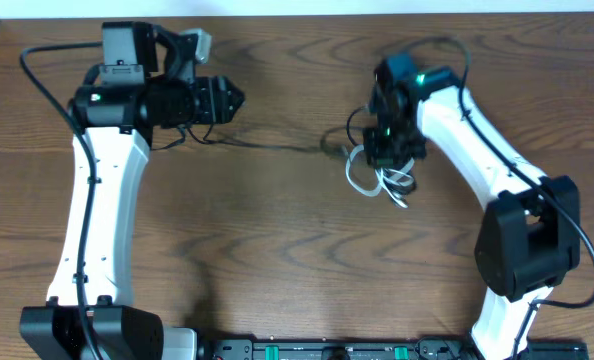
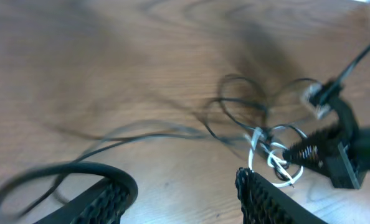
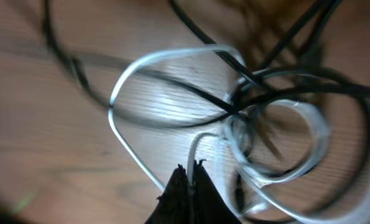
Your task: Untangle cables
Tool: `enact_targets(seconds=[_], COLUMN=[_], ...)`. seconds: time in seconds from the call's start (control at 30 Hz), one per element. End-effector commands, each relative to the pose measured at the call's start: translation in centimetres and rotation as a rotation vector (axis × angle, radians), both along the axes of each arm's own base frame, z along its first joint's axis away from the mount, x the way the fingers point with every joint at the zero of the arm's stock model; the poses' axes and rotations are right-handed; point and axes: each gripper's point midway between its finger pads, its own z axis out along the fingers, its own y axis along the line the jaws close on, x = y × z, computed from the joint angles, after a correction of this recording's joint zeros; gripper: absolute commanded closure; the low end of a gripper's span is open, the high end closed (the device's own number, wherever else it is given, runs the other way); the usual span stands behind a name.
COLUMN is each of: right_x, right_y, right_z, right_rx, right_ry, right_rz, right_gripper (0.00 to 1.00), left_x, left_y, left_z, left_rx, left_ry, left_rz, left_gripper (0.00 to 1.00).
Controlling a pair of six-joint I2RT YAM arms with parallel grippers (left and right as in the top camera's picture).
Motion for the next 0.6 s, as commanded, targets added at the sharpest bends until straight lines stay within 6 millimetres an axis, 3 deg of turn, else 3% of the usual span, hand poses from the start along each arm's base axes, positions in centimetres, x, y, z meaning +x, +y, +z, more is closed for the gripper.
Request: enact_targets(seconds=[0.0, 0.27, 0.57], right_x=[2.5, 3.8, 4.9], right_y=[1.5, 1.5, 0.2], right_z=[8.5, 19.8, 28.6], right_rx=[0.114, 0.189, 0.328], right_ry=[-0.203, -0.429, -0.635], right_rz=[0.047, 0.039, -0.054], right_gripper=[0.99, 0.99, 0.99], left_x=[-0.5, -0.1, -0.4], left_y=[-2.7, -5.2, -5.9], left_z=[1.5, 2.6, 2.6], left_rx=[-0.065, -0.118, -0.133], left_ry=[-0.06, -0.084, -0.07], left_rz=[-0.116, -0.132, -0.132], left_gripper=[0.39, 0.31, 0.16])
